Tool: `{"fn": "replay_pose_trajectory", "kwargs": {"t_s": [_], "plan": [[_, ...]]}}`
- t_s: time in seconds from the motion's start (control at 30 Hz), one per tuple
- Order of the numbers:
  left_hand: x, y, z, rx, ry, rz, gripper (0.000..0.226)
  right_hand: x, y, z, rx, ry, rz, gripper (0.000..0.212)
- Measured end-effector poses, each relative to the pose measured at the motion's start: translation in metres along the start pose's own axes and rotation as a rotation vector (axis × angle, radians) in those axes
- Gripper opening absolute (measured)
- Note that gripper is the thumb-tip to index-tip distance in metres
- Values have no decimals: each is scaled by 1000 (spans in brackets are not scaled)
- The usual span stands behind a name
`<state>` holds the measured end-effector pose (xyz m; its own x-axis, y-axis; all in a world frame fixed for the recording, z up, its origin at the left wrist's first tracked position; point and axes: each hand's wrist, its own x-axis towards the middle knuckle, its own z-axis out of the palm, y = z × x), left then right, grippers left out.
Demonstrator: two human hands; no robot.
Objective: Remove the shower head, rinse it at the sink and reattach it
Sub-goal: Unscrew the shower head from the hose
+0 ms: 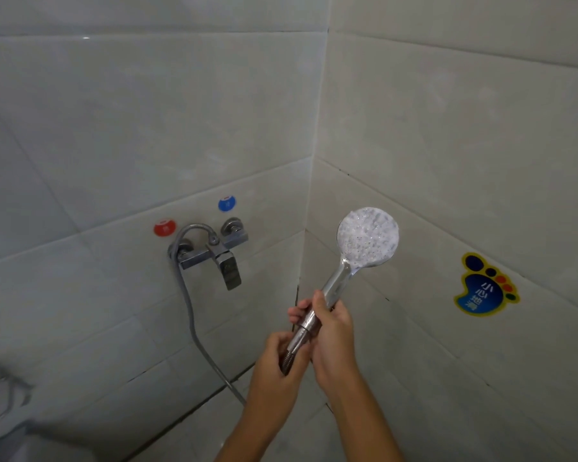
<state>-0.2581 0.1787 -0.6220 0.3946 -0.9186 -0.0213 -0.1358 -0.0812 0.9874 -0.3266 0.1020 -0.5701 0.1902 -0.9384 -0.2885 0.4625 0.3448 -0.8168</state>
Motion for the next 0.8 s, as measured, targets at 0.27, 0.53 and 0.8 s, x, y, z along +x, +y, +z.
{"fn": "replay_pose_trajectory", "kwargs": {"t_s": [0.27,0.53,0.8], "plan": [[-6,1,4,5,99,80,13,1,3,2,13,5,38,18],[-4,2,6,121,139,98,21,-1,3,2,-70,-1,-23,14],[-5,4,5,75,130,40,27,0,6,1,-70,0,-15,16]]}}
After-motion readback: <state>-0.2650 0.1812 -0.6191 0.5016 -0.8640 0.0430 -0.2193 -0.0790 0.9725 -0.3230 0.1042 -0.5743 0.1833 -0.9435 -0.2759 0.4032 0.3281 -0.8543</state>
